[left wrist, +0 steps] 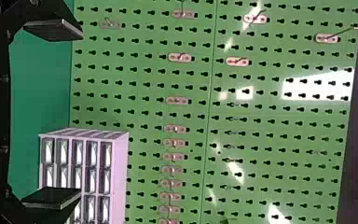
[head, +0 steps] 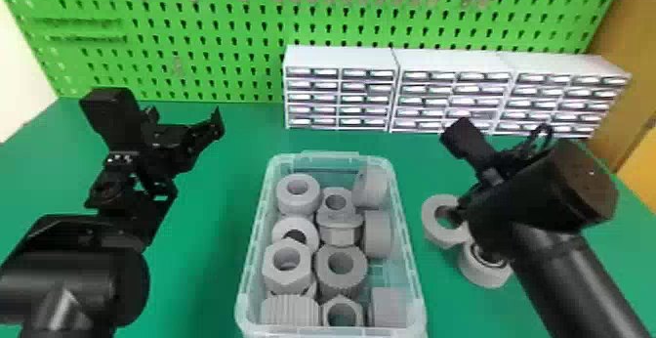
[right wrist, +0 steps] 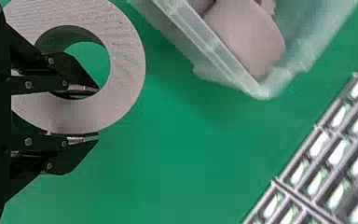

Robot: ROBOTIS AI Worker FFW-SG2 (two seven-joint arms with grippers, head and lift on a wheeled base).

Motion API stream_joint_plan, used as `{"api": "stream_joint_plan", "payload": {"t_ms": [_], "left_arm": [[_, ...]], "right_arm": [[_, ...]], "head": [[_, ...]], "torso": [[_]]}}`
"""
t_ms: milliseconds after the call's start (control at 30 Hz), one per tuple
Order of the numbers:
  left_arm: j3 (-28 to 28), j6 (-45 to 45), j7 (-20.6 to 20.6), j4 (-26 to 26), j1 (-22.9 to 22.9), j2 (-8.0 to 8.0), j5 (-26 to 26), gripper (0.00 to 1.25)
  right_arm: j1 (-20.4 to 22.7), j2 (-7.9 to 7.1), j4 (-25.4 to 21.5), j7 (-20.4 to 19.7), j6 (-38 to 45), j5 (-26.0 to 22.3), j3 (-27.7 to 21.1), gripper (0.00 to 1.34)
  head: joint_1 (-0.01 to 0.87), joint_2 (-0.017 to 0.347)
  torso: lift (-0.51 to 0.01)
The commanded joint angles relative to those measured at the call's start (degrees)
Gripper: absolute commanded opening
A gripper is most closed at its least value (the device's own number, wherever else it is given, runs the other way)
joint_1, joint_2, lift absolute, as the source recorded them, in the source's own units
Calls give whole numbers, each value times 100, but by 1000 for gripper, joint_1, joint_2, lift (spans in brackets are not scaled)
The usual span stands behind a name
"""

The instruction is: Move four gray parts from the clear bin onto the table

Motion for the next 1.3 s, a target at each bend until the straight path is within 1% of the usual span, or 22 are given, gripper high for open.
{"api": "stream_joint_plan", "payload": {"t_ms": [0,567,967,1267], "left_arm": [[0,0,0,8,-1,0,0,1141],[-27,0,0,8,-1,0,9,1141],[-44,0,0,8,-9,0,0,1141],[-44,0,0,8,-9,0,9,1141]], "right_arm": [[7,17,185,0,-23,-60,163,325],[95,9,694,-9,-208,-113,180,325],[113,0,932,-18,-331,-122,295,327],[148,0,1072,-79,-410,-236,365,327]], "head": [[687,26],[687,26],[687,26],[687,26]], "torso": [[-50],[-50],[-50],[-50]]}}
